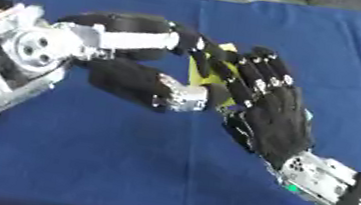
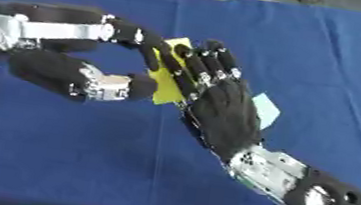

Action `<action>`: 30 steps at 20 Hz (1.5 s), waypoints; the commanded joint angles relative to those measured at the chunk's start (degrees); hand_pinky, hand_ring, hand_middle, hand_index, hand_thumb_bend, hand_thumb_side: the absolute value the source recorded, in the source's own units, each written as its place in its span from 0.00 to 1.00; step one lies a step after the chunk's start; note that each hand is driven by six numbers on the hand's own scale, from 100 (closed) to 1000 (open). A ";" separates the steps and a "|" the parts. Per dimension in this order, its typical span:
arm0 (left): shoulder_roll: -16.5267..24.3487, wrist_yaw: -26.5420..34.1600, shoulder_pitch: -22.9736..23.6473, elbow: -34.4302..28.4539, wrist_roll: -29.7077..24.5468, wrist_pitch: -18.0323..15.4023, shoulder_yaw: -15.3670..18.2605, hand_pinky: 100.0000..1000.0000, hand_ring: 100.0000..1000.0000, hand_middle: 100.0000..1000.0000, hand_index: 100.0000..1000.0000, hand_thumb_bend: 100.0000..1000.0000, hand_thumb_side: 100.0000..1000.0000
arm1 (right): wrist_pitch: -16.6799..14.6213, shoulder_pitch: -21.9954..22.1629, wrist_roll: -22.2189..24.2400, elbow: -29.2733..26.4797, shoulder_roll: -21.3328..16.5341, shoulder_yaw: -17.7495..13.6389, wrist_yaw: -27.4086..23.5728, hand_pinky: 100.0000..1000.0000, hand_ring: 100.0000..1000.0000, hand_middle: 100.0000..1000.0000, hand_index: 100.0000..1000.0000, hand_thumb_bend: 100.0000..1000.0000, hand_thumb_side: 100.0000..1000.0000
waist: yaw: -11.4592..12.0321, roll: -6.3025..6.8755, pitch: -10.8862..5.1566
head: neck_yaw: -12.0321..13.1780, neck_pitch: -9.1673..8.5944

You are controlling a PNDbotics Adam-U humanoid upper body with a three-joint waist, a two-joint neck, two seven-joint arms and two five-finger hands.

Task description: Pick up the objects with one hand, pass them to the other hand, and then place them into the box on the other side of the table.

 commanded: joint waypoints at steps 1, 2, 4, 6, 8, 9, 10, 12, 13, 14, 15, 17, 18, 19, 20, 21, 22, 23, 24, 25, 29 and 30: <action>1.18 -1.06 -0.53 -0.78 2.85 0.89 0.87 1.00 1.00 0.73 0.97 0.21 0.73 | 12.38 -0.35 -11.41 -0.57 -0.84 -0.70 1.01 0.65 0.56 0.42 0.48 0.21 0.00 | -0.02 -0.04 -0.79 | -0.17 -0.55; 1.27 -1.24 -0.40 -0.80 5.29 1.13 1.15 1.00 1.00 0.73 0.96 0.21 0.71 | 12.54 -0.21 -11.30 -0.57 -0.87 -0.57 1.21 0.65 0.56 0.42 0.48 0.21 0.00 | -0.05 -0.02 -0.81 | -0.26 -0.45; 1.75 -1.13 -0.29 -1.21 10.12 1.25 1.23 1.00 1.00 0.71 0.94 0.22 0.66 | 12.91 0.04 -11.11 -0.57 -0.94 -0.46 1.51 0.65 0.54 0.42 0.48 0.21 0.00 | -0.11 0.05 -0.83 | -0.52 -0.25; 2.61 -0.91 -0.41 -2.34 14.23 1.13 1.22 1.00 1.00 0.70 0.92 0.26 0.58 | 13.29 0.22 -11.02 -0.57 -1.01 -0.46 1.63 0.65 0.54 0.42 0.48 0.21 0.00 | -0.14 0.16 -0.83 | -0.81 -0.04; 3.57 -0.64 -0.46 -3.79 17.12 1.19 1.16 1.00 1.00 0.69 0.91 0.27 0.56 | 13.59 0.41 -11.02 -0.57 -1.04 -0.39 1.64 0.65 0.54 0.42 0.48 0.20 0.00 | -0.17 0.25 -0.82 | -1.03 0.15; 4.19 -0.45 -0.44 -4.62 18.24 1.30 1.19 1.00 1.00 0.68 0.91 0.28 0.55 | 13.78 0.55 -11.02 -0.57 -1.07 -0.37 1.59 0.64 0.54 0.42 0.48 0.20 0.00 | -0.16 0.32 -0.80 | -1.15 0.27; 4.94 -0.14 -0.35 -5.59 19.26 1.52 1.27 1.00 1.00 0.68 0.91 0.28 0.54 | 14.00 0.68 -11.04 -0.57 -1.10 -0.34 1.53 0.64 0.53 0.42 0.48 0.20 0.00 | -0.15 0.39 -0.78 | -1.25 0.40; 6.17 0.73 -0.05 -7.22 20.54 2.29 1.42 1.00 1.00 0.68 0.91 0.27 0.55 | 14.38 0.89 -11.06 -0.57 -1.19 -0.34 1.46 0.64 0.54 0.42 0.48 0.20 0.00 | -0.15 0.50 -0.73 | -1.38 0.56; 6.60 1.09 0.12 -7.75 20.83 2.80 1.47 1.00 1.00 0.68 0.91 0.27 0.55 | 14.56 0.95 -11.08 -0.57 -1.23 -0.36 1.47 0.64 0.54 0.42 0.48 0.20 0.00 | -0.18 0.52 -0.72 | -1.44 0.55; 6.86 1.33 0.24 -8.14 20.92 3.25 1.50 1.00 1.00 0.69 0.92 0.27 0.57 | 14.74 0.97 -11.11 -0.57 -1.25 -0.37 1.48 0.64 0.54 0.42 0.48 0.21 0.00 | -0.21 0.53 -0.71 | -1.47 0.51; 7.00 1.35 0.33 -8.29 20.61 3.61 1.37 1.00 1.00 0.70 0.93 0.27 0.57 | 14.98 0.94 -11.16 -0.57 -1.25 -0.41 1.58 0.65 0.54 0.42 0.48 0.21 0.00 | -0.26 0.51 -0.71 | -1.50 0.44; 6.93 0.74 0.57 -7.85 19.27 3.94 1.12 1.00 1.00 0.72 0.95 0.28 0.60 | 15.50 0.78 -11.22 -0.57 -1.22 -0.43 1.98 0.65 0.54 0.42 0.48 0.21 0.00 | -0.32 0.47 -0.72 | -1.53 0.31; 6.78 0.21 0.72 -7.27 18.53 3.88 1.05 1.00 1.00 0.72 0.96 0.28 0.60 | 15.86 0.68 -11.32 -0.57 -1.15 -0.46 2.16 0.65 0.54 0.42 0.48 0.21 0.00 | -0.34 0.45 -0.73 | -1.54 0.31; 6.59 -0.43 0.87 -6.49 17.86 3.56 1.01 1.00 1.00 0.72 0.97 0.28 0.61 | 16.30 0.56 -11.51 -0.57 -1.07 -0.52 2.29 0.65 0.54 0.42 0.48 0.21 0.00 | -0.36 0.42 -0.73 | -1.53 0.29; 6.38 -1.10 1.08 -5.36 17.20 3.12 0.96 1.00 1.00 0.73 0.97 0.28 0.62 | 16.72 0.45 -11.84 -0.57 -1.01 -0.57 2.36 0.65 0.54 0.42 0.48 0.21 0.00 | -0.40 0.40 -0.75 | -1.49 0.28; 6.14 -1.76 1.26 -4.13 16.65 2.42 0.95 1.00 1.00 0.73 0.97 0.28 0.62 | 17.05 0.37 -12.23 -0.57 -0.96 -0.58 2.36 0.65 0.54 0.42 0.48 0.21 0.00 | -0.42 0.37 -0.76 | -1.47 0.25; 5.89 -2.32 1.45 -2.88 16.13 1.53 0.95 1.00 1.00 0.74 0.98 0.28 0.63 | 17.27 0.30 -12.66 -0.57 -0.92 -0.58 2.31 0.65 0.54 0.42 0.49 0.21 0.00 | -0.42 0.35 -0.77 | -1.47 0.20; 5.65 -2.79 1.64 -1.61 15.55 0.50 0.97 1.00 1.00 0.74 1.00 0.28 0.65 | 17.39 0.27 -13.10 -0.57 -0.89 -0.54 2.25 0.65 0.54 0.42 0.49 0.20 0.00 | -0.41 0.33 -0.77 | -1.46 0.15; 5.45 -3.19 1.84 -0.40 14.88 -0.46 0.97 1.00 1.00 0.75 1.00 0.28 0.66 | 17.46 0.27 -13.49 -0.57 -0.86 -0.53 2.19 0.65 0.54 0.43 0.49 0.20 0.00 | -0.41 0.31 -0.78 | -1.43 0.12; 5.25 -3.56 2.02 0.82 14.09 -1.42 1.00 1.00 1.00 0.75 1.00 0.28 0.67 | 17.49 0.28 -13.84 -0.57 -0.84 -0.50 2.13 0.65 0.54 0.43 0.49 0.19 0.00 | -0.42 0.29 -0.79 | -1.42 0.11; 4.48 -5.33 2.83 5.90 9.74 -5.13 1.37 1.00 1.00 0.76 1.00 0.28 0.63 | 17.32 0.15 -14.27 -0.57 -0.65 -0.47 2.01 0.65 0.54 0.43 0.50 0.17 0.00 | -0.46 0.19 -0.82 | -1.44 0.08; 4.25 -5.92 3.01 7.25 8.71 -5.86 1.65 1.00 1.00 0.76 1.00 0.28 0.62 | 17.23 0.03 -14.28 -0.57 -0.55 -0.49 1.96 0.65 0.54 0.43 0.50 0.17 0.00 | -0.46 0.17 -0.83 | -1.46 0.08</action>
